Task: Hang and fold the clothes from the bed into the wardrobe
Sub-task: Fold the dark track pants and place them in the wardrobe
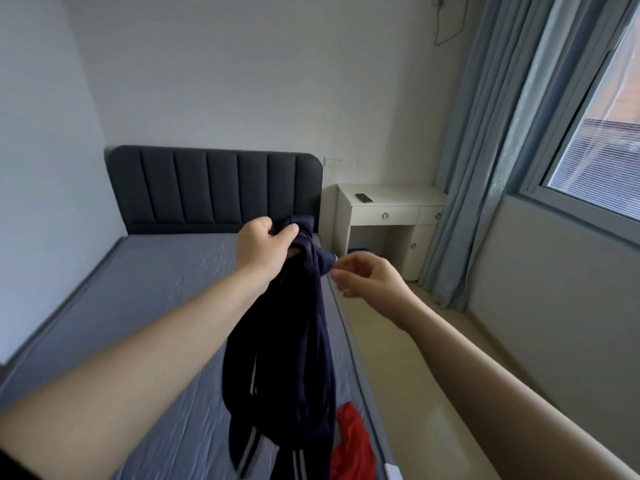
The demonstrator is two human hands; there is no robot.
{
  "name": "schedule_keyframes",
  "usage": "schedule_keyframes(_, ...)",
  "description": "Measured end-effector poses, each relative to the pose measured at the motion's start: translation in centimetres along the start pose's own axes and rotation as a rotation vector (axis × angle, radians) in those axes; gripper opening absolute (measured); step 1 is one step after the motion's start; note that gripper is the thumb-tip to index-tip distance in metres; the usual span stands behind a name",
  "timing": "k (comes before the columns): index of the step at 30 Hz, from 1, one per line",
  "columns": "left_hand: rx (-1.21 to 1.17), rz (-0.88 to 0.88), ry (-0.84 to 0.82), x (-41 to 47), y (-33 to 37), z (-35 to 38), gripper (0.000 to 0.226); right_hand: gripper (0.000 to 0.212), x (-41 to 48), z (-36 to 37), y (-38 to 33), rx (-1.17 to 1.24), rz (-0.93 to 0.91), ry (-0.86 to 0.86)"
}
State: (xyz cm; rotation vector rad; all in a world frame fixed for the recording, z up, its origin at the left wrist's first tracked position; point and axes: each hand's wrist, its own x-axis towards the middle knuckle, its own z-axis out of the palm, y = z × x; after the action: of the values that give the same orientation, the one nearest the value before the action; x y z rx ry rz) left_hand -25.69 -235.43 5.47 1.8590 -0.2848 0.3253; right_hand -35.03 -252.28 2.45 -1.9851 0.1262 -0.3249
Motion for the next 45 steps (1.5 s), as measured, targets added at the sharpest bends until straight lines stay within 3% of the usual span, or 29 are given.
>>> schedule_keyframes(2, -0.012, 0.015, 0.011, 0.1, 0.1, -0.2, 0.044, 0.015, -0.5, 0.5, 0.6, -0.105, 0.040, -0.099)
schedule_keyframes(4, -0.101, 0.010, 0.001, 0.0, 0.5, -0.3, 0.043, 0.031, -0.8, 1.0, 1.1, -0.197, 0.097, -0.197)
schedule_keyframes(7, -0.171, 0.042, 0.018, 0.1, 1.2, -0.4, 0.044, 0.048, -0.7, 1.7, 1.6, -0.324, 0.107, -0.192)
schedule_keyframes(10, -0.213, 0.080, 0.035, 0.2, 1.9, -0.9, 0.043, 0.028, -0.4, 2.2, 2.1, -0.446, 0.029, -0.107)
schedule_keyframes(13, -0.245, 0.060, 0.040, 1.3, 1.9, -2.0, 0.036, 0.024, 0.1, 1.7, 1.9, -0.305, 0.031, -0.016)
schedule_keyframes(16, -0.370, 0.009, -0.116, 1.9, 1.0, -3.2, 0.020, 0.024, 0.9, 1.1, 0.8, -0.173, 0.053, 0.015)
schedule_keyframes(19, -0.198, 0.060, -0.272, 1.2, -1.0, -4.2, 0.035, 0.023, 2.3, 1.1, -0.8, -0.026, 0.088, 0.081)
schedule_keyframes(21, -0.040, 0.128, -0.323, 0.2, -2.2, -4.7, 0.028, 0.025, 3.4, 1.4, -1.7, 0.006, 0.129, 0.107)
schedule_keyframes(24, -0.038, 0.148, -0.408, -1.7, -3.2, -4.8, 0.019, 0.025, 4.2, 1.7, -1.8, 0.015, 0.214, 0.065)
schedule_keyframes(29, -0.010, 0.195, -0.620, -5.0, -4.3, -5.8, 0.047, 0.033, 4.8, 1.0, -1.7, 0.103, 0.325, 0.178)
schedule_keyframes(32, 0.188, 0.265, -0.719, -6.5, -5.1, -5.8, 0.081, 0.033, 5.1, 0.9, -2.2, 0.128, 0.406, 0.176)
schedule_keyframes(34, 0.359, 0.430, -0.722, -7.0, -5.4, -5.3, 0.096, 0.030, 5.1, 0.7, -2.6, 0.162, 0.440, 0.199)
schedule_keyframes(38, 0.481, 0.655, -0.646, -6.9, -5.8, -4.2, 0.102, 0.029, 5.4, 0.4, -3.0, 0.250, 0.404, 0.216)
schedule_keyframes(41, 0.466, 0.745, -0.556, -6.5, -5.1, -3.7, 0.082, 0.023, 5.5, -0.2, -3.5, 0.297, 0.399, 0.204)
schedule_keyframes(45, 0.281, 0.787, -0.468, -5.9, -3.5, -3.6, 0.027, 0.023, 5.5, -1.1, -2.9, 0.338, 0.369, 0.211)
